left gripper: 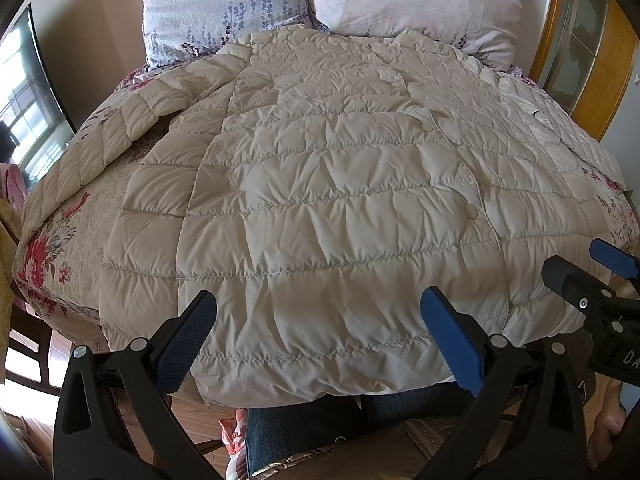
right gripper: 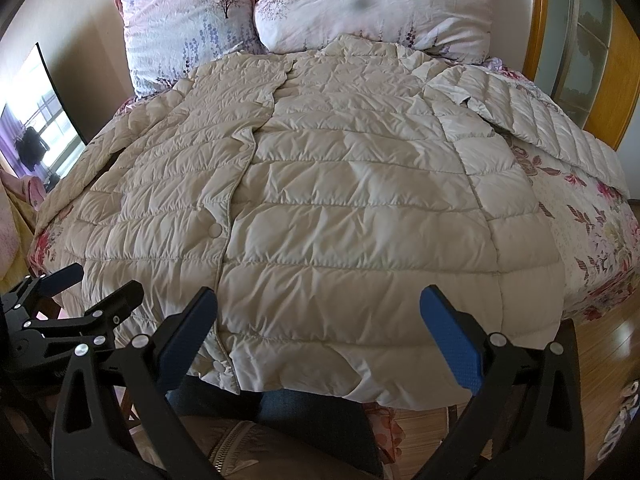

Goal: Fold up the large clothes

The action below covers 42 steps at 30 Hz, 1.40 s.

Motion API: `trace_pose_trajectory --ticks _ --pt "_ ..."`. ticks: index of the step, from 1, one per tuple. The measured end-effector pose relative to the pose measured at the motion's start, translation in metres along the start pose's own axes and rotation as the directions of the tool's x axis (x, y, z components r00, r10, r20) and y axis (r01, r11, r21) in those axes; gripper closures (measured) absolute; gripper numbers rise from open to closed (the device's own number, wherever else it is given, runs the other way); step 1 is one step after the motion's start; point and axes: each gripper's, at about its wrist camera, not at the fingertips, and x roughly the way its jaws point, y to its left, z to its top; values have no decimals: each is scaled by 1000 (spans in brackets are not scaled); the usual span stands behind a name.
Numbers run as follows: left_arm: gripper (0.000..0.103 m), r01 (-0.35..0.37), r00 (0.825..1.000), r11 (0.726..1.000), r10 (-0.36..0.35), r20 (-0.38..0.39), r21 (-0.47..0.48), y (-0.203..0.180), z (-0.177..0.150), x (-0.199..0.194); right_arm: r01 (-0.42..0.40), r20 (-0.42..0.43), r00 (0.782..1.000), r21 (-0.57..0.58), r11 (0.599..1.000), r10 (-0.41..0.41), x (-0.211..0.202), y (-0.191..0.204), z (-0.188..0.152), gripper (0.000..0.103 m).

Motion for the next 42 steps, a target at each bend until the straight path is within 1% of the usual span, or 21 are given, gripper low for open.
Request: trace_pose_trajectory --ticks 18,23,31,33,34,37,38,40,42 --pt "1 2 1000 1000 -2 -4 0 3 1 -1 -4 1 1000 3 1000 4 0 0 -1 2" --pt "1 8 1000 1000 -8 -2 1 -3 -2 -1 -5 4 1000 5 1000 5 2 1 -4 2" --pt "1 13 1000 1000 -13 4 4 -4 -2 -2 -13 12 1000 18 1000 13 -3 1 7 2" --pt "1 22 1000 1000 -22 7 7 -4 -1 -2 -36 17 999 40 999 36 -1 -2 13 2" --pt "1 31 999 999 -32 10 10 -4 1 -3 -44 17 999 46 998 43 1 -7 9 2" --pt "1 74 997 997 -74 19 14 -5 5 -2 -122 20 992 105 987 121 11 -19 13 2" --pt "1 87 996 996 -87 19 14 -4 7 -1 -137 21 991 122 983 136 13 -24 15 2" --pt "1 97 995 995 -98 15 13 -4 11 2 -142 29 990 163 976 139 18 -35 18 2" --pt "1 100 995 995 -100 10 7 -2 16 7 -154 61 988 216 964 145 19 -50 26 2"
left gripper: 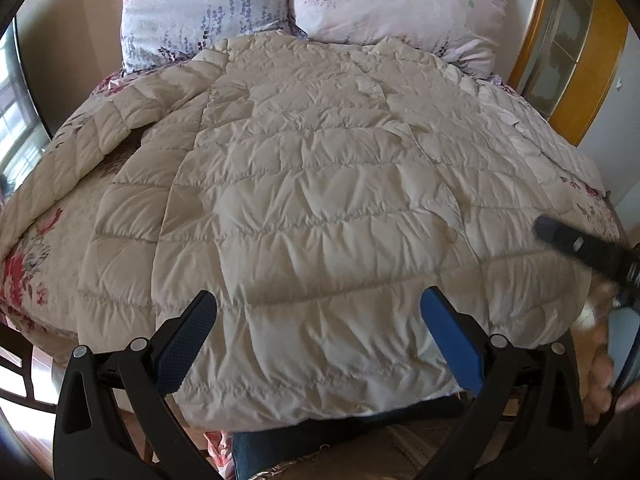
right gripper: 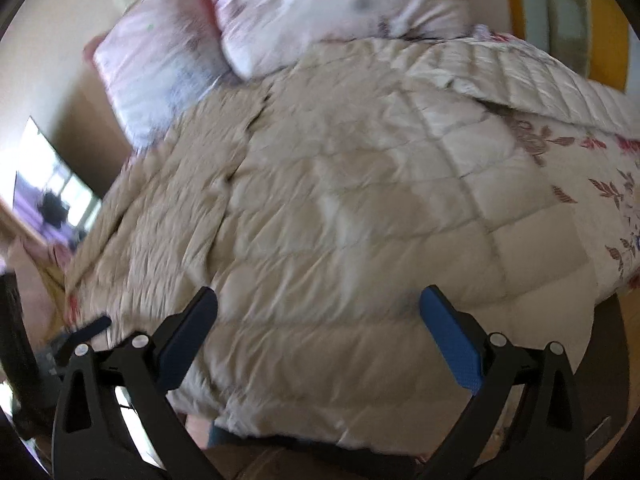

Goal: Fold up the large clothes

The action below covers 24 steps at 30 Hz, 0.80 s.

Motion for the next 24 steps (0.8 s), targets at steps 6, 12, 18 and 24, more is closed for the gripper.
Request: trace_pose_trajectory --ticks 6,12,18,24 --pt "1 3 1000 1000 -3 -4 -29 15 26 15 3 164 986 220 976 -39 -18 -69 51 10" --pt "1 -46 999 999 46 -3 22 25 61 35 33 203 966 512 858 -159 -15 -175 102 38" --pt "1 17 1000 999 -17 10 47 38 91 49 14 179 957 758 652 -228 -7 -276 123 52" --pt "1 44 999 999 -44 24 31 53 120 63 16 179 938 834 551 -297 -2 -324 135 75"
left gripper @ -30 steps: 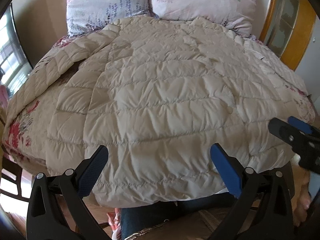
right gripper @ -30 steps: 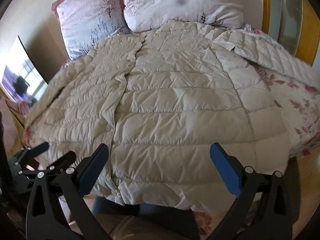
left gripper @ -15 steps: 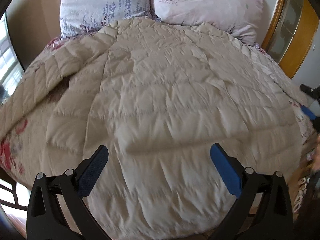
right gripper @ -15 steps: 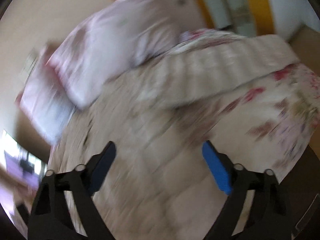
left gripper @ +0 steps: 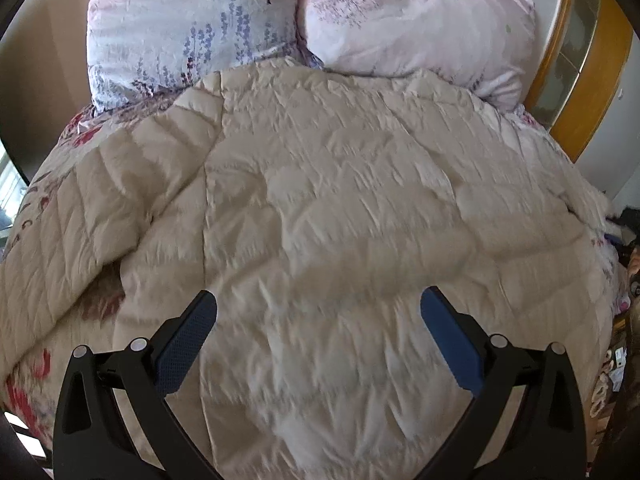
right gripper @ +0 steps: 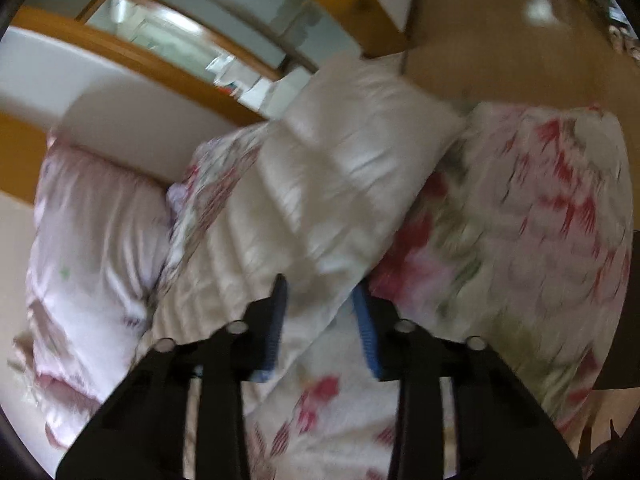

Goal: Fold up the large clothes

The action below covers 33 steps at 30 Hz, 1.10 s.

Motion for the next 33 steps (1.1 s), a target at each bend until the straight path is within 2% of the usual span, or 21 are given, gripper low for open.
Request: trace_pose_trajectory --ticks 2,4,8,10,12,14,15,17,19,20,23,25,27,29,30,32,33 --pt "1 11 1000 1000 -11 18 -6 5 7 3 35 27 999 -3 999 -35 2 0 5 82" --pt "1 15 1000 1000 -14 25 -16 10 11 6 76 62 995 -36 996 -74 2 6 10 94" --pt "1 64 998 997 -63 22 -43 21 20 13 172 190 973 -221 960 -131 -9 57 7 99" --pt "1 100 995 993 -98 35 -64 26 25 14 176 236 966 -309 934 -105 -23 83 -1 99" --pt "1 138 990 986 -134 52 -89 31 29 14 144 265 964 -428 892 -28 -37 122 -18 99" --pt "1 179 983 977 -172 72 -119 36 34 14 70 247 966 -550 832 82 -50 162 -45 99" --pt "1 196 979 972 -186 80 -132 38 36 13 30 222 966 -598 801 130 -55 179 -58 99" --pt "1 240 969 956 -227 98 -166 43 41 12 -68 140 963 -698 713 230 -57 217 -95 100" --pt "1 295 954 933 -277 111 -206 48 45 13 -167 35 955 -759 629 295 -58 242 -131 100" --pt "2 322 946 919 -304 111 -227 50 47 14 -225 -39 948 -786 576 317 -56 256 -154 100" --pt "9 401 916 864 -388 107 -305 60 52 22 -360 -231 920 -816 451 316 -42 284 -216 100" --pt "9 443 894 817 -435 110 -370 67 53 29 -437 -352 895 -812 386 274 -27 297 -258 100" --pt "9 463 880 784 -462 111 -413 71 54 35 -480 -423 877 -805 349 229 -18 301 -292 100" --pt "9 485 864 752 -492 110 -445 73 55 41 -498 -468 867 -807 316 170 -9 302 -327 99" --pt "9 494 857 741 -503 111 -456 72 56 43 -505 -486 863 -808 304 139 -4 301 -339 95" --pt "9 511 842 719 -529 105 -472 69 58 48 -509 -508 857 -812 287 84 -5 292 -356 83" --pt "9 516 837 713 -538 101 -475 66 59 50 -512 -516 854 -810 286 68 -7 288 -360 58"
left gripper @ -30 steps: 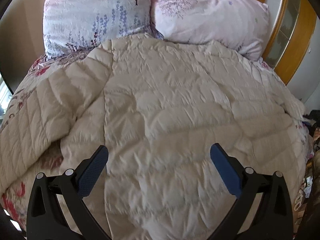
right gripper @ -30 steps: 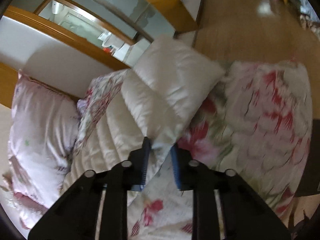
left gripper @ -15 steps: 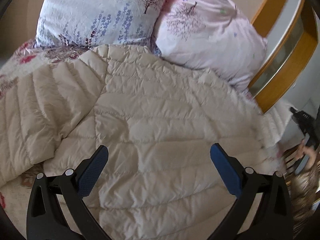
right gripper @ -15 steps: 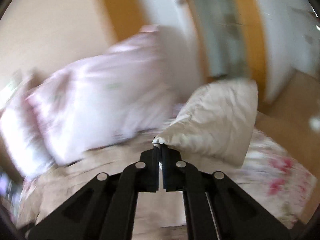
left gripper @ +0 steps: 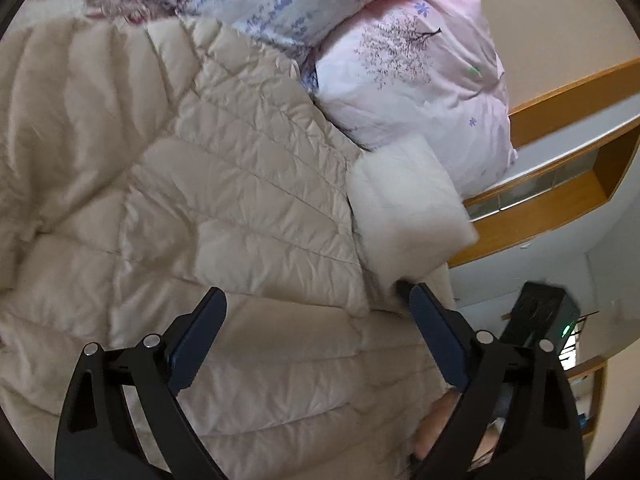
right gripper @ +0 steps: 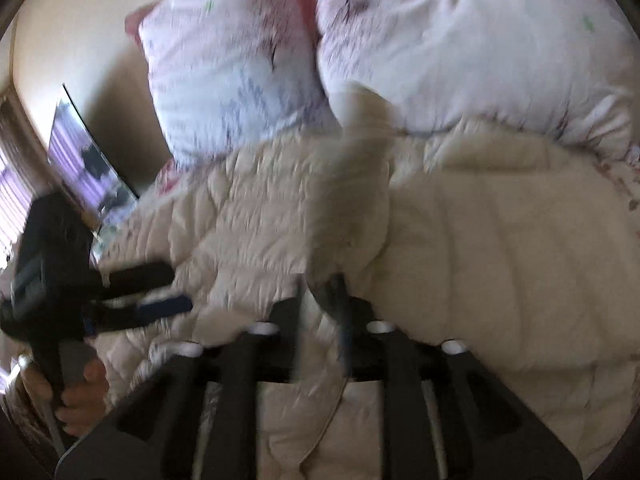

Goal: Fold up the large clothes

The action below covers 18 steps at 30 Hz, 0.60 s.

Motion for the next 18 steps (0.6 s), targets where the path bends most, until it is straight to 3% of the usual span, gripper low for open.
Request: trace_pose_trajectory --ticks 1,2,6,9,12,14,15,18 --pt "9 7 1000 1000 -7 -13 -2 -2 0 5 -4 -2 1000 4 1000 4 -1 1 -7 35" --pt "9 11 1000 1000 -12 -23 -4 -4 0 10 -9 6 1000 15 1000 9 -9 -1 -12 30" --pt "11 12 998 999 -14 -60 -29 -7 1 30 -83 -5 996 151 985 84 -30 -26 -27 29" --pt "24 1 997 997 -7 -75 -79 -3 6 46 -103 -15 993 331 938 114 -35 -59 -41 28" --pt "47 0 998 990 -9 -65 -142 4 12 56 -102 18 994 508 855 108 -43 -101 -51 29" --pt "82 12 998 987 -22 -60 -162 6 18 63 -107 59 994 600 793 89 -47 -125 -57 29" --pt "90 15 998 987 -25 -58 -163 7 20 65 -117 85 993 639 760 82 -46 -136 -57 29" --pt "96 -3 1000 991 4 4 -132 6 31 53 -113 142 990 684 721 21 -54 -153 -56 32"
